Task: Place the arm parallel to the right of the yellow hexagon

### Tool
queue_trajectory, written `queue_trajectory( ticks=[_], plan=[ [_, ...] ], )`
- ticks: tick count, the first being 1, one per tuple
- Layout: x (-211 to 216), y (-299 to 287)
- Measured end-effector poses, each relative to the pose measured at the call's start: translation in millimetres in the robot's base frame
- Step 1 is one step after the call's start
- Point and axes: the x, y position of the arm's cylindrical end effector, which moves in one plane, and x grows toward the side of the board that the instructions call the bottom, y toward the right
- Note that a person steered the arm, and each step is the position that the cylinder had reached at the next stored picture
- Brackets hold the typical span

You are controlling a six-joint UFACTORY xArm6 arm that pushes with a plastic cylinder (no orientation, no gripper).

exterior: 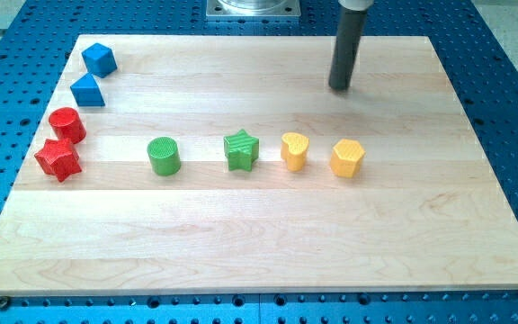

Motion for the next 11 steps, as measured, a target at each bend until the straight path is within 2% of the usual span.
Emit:
queue_trajectory(
  ticks=[2, 5, 9, 10, 11],
  plan=[
    [0, 3],
    [24, -17],
    [25, -13],
    [-5, -38],
    [44, 19]
  ],
)
